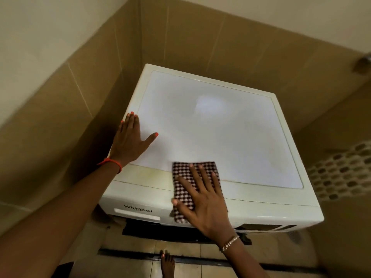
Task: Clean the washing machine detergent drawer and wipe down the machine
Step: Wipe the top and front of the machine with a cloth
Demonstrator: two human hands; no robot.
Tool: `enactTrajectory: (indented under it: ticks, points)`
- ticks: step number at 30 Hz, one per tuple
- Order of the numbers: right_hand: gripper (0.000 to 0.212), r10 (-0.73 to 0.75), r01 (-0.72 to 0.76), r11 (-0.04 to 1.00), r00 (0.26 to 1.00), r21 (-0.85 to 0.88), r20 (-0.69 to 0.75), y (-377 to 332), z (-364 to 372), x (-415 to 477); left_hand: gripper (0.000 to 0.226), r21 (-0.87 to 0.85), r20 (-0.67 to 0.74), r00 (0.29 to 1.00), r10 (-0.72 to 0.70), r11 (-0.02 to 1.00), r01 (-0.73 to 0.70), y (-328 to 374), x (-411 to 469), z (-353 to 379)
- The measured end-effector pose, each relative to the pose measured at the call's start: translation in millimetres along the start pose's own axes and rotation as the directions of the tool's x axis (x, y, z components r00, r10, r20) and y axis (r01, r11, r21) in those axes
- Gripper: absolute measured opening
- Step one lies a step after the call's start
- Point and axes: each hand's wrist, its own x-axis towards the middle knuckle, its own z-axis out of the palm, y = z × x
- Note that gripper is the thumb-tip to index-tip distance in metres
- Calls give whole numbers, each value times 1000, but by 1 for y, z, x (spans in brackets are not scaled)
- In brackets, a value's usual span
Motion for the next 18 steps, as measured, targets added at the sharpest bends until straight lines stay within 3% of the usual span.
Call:
enactTrajectory:
  ticks: [3,7,13,18]
  points:
    - [65,139,-139,990,990,3,16,31,-11,-6,121,52,2,997,75,996,-75,0,-1,0]
    - [79,293,-293,956,955,-6,46,48,-14,33,129,98,54,987,152,983,-157,8,-3,5]
    - [63,97,-97,995,995,-6,12,38,-7,31,136,18,54,985,166,986,-167,56,16,19]
    - [59,184,-183,983,980,22,-79,71,-9,5,136,20,44,979,200,979,-201,73,42,30]
